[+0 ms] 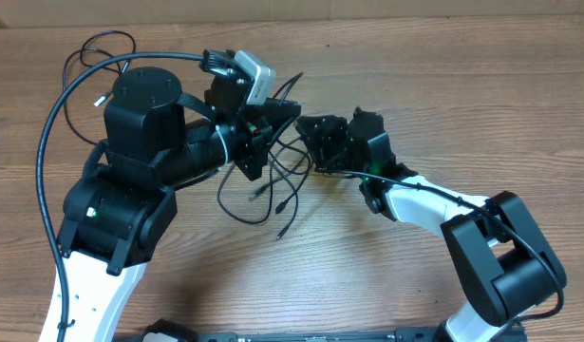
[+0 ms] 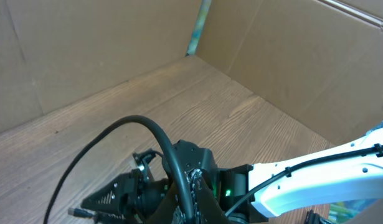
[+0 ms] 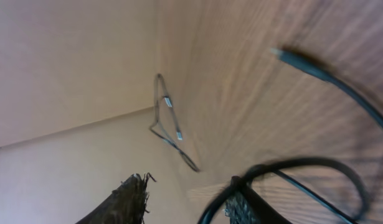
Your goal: Untangle cables
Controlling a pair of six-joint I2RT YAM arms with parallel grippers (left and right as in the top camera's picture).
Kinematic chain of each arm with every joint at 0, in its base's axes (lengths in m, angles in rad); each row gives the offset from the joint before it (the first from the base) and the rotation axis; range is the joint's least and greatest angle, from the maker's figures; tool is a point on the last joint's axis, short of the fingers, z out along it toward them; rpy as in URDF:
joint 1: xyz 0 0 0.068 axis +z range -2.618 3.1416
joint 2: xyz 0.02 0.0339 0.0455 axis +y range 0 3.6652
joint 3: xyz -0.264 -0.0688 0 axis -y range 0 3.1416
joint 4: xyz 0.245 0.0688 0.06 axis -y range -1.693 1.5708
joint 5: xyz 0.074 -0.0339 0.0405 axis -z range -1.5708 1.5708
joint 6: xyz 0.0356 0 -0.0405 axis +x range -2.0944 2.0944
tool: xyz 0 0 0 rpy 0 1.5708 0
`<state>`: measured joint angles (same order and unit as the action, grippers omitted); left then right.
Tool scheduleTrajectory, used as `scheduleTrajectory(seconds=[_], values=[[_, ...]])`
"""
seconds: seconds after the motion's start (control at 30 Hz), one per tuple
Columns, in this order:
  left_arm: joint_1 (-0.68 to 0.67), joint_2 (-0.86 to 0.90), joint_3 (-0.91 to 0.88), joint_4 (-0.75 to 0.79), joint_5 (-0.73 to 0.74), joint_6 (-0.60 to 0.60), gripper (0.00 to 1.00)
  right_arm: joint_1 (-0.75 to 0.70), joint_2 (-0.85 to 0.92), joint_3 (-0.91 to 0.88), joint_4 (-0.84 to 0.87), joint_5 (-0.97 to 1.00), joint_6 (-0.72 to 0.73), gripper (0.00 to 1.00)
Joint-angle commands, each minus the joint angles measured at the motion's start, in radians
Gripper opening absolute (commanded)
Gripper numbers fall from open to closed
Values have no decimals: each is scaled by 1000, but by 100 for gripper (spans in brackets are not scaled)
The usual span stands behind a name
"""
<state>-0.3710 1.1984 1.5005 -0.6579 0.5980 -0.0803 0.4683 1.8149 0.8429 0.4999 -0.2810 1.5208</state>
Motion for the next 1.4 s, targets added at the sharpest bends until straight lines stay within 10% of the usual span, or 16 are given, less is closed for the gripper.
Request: scheduleTrajectory(seconds=[0.0,0.17,0.37,0.7,0.9,0.97,1.37], values=[[6,-6,23,4,5,-40,4,3,-16,8,27,27,2,30],[6,-6,23,0,0,-39,4,3,-16,8,13,25,-11,5],[6,-5,23,-19,-3,-39,4,3,-16,8,3,-53,-10,46],[6,-5,23,-16,-2,-40,4,115,-16,8,3,89,-10,52],[6,-5,23,-19,-3,-39,4,178,-16,8,-10,265,-11,19],[6,-6,23,-19,-5,-39,4,172,-16,8,-7,266,-119,4],[273,-12,183,-67,-217,-40,4,-185,-317,17,-484,232,-827,4]])
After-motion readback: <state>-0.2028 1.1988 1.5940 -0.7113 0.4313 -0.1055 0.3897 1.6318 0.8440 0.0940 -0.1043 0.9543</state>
